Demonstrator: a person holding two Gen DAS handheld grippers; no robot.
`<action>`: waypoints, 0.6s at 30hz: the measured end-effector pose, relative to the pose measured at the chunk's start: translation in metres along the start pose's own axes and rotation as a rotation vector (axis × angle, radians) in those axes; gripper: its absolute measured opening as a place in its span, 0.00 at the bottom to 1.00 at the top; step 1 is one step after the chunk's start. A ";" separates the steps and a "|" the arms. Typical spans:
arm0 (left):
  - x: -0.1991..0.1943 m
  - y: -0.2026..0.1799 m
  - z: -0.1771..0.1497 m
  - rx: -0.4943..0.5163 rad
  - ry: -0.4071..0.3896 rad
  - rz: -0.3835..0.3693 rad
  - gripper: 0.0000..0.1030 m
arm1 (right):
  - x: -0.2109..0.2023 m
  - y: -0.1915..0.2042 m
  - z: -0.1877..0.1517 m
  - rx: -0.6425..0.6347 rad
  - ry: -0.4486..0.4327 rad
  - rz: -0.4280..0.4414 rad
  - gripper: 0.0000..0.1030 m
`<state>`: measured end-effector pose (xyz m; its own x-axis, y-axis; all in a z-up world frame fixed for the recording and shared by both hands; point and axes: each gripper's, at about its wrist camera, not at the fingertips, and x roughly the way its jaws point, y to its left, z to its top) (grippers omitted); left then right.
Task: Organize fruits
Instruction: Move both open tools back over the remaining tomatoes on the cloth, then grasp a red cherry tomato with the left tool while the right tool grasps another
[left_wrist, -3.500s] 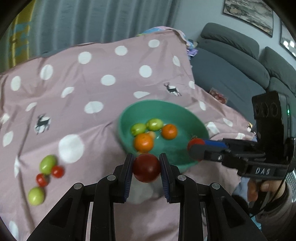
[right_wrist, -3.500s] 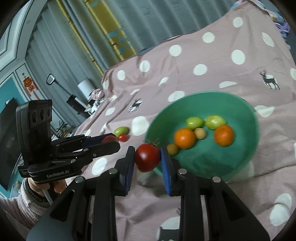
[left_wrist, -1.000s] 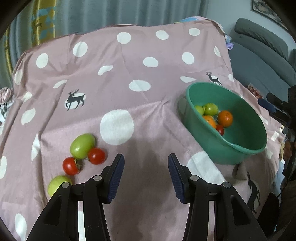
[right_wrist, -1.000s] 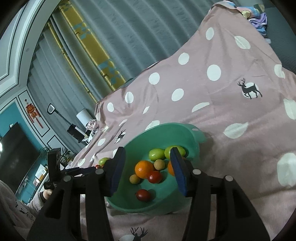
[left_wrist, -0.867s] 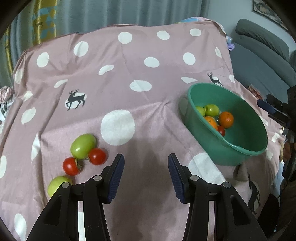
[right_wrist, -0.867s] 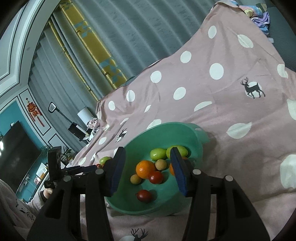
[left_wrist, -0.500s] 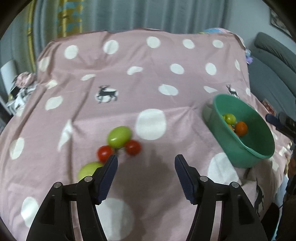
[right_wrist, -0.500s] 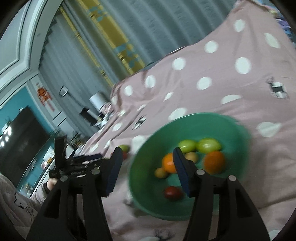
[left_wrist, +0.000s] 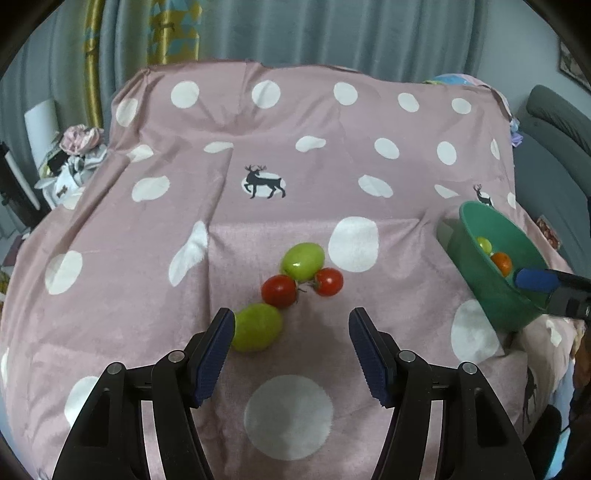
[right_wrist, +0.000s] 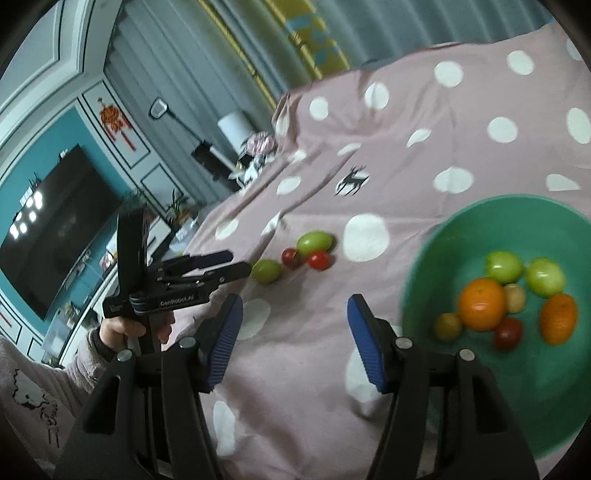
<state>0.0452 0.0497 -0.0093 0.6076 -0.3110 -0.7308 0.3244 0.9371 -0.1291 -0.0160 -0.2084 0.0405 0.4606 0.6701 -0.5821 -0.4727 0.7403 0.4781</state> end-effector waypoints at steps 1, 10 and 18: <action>0.002 0.001 0.000 -0.001 0.010 0.006 0.62 | 0.008 0.004 0.001 -0.007 0.018 -0.003 0.59; 0.028 0.004 0.011 0.060 0.067 0.018 0.62 | 0.064 0.013 0.014 0.002 0.100 -0.080 0.58; 0.058 0.001 0.021 0.133 0.137 0.012 0.62 | 0.111 0.005 0.036 0.025 0.149 -0.151 0.57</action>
<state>0.0959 0.0294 -0.0378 0.5103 -0.2663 -0.8177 0.4163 0.9085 -0.0361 0.0601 -0.1281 0.0017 0.4075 0.5369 -0.7387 -0.3869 0.8342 0.3928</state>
